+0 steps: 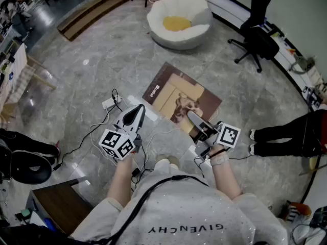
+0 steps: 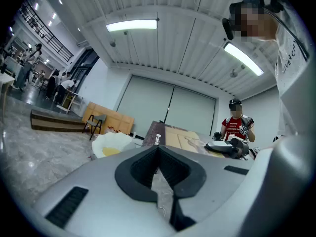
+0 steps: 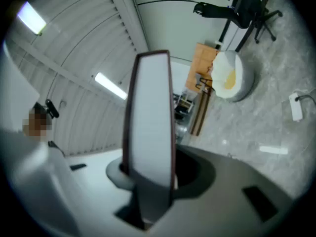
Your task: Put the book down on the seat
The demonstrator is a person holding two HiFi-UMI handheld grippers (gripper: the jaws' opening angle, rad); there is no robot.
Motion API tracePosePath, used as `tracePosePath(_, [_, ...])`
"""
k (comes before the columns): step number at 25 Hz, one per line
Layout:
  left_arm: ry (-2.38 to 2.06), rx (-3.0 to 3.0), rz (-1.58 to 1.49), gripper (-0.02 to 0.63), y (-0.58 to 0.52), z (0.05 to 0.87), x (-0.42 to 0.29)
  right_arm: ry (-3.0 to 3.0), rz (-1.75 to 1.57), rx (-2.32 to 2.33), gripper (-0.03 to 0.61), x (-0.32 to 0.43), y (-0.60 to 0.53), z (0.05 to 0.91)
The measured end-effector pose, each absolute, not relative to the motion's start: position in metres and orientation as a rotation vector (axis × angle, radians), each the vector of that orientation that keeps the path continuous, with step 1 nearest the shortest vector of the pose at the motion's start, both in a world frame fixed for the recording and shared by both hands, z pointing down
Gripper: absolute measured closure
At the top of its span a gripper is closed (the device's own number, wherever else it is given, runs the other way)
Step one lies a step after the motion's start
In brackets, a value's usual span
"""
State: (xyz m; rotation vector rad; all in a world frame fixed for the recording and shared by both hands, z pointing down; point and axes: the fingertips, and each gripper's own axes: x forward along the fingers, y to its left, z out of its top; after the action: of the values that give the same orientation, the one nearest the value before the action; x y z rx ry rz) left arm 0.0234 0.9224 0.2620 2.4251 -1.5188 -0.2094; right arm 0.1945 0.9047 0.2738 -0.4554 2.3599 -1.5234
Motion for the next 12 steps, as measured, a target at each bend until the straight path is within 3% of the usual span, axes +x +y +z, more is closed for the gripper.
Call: tracePosePath(12, [-1.513, 2.416, -0.176, 0.591, 0.9142, 0.2711, 0.0255, 2.364, -1.52, -0.503, 0.426, 0.1969, 0.9001, 0.2804])
